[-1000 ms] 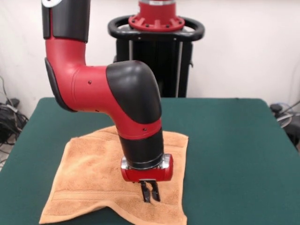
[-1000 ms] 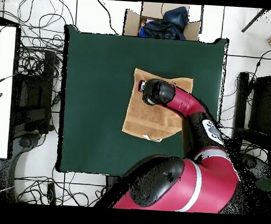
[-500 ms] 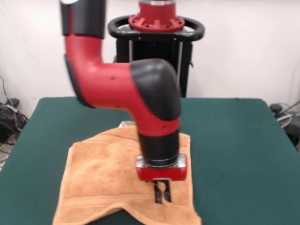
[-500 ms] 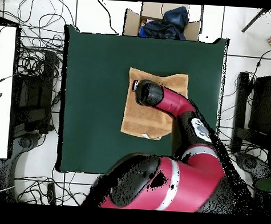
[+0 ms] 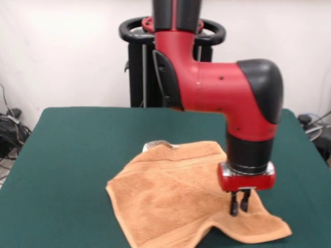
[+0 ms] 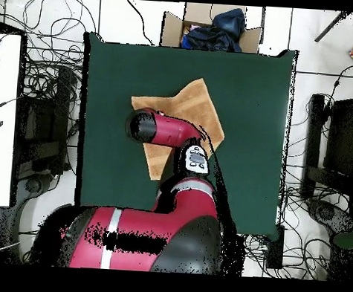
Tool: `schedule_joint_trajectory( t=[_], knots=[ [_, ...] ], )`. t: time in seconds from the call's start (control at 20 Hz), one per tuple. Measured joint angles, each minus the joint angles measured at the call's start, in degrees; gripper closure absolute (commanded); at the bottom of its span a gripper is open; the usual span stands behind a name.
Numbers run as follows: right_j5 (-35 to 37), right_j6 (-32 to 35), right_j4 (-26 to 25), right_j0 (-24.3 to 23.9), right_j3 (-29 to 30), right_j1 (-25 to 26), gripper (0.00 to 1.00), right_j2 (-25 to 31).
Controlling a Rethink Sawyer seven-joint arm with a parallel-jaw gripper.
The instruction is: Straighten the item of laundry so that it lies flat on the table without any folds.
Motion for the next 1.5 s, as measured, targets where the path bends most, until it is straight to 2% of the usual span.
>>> schedule_joint_trajectory(
  t=[0.55,0.75,1.0,1.05,1.5],
  knots=[
    [0.88,0.0,4.8,-3.25,1.63,-0.08,1.0,2.79],
    [0.92,0.0,5.67,-2.81,1.63,-0.04,1.0,2.31],
    [0.43,0.0,6.0,0.18,0.67,0.37,1.0,-0.69],
    [0.42,0.0,5.98,2.13,-0.29,0.85,0.0,-2.71],
    [0.45,0.0,5.98,2.72,-1.03,1.23,0.0,-3.65]
  ],
)
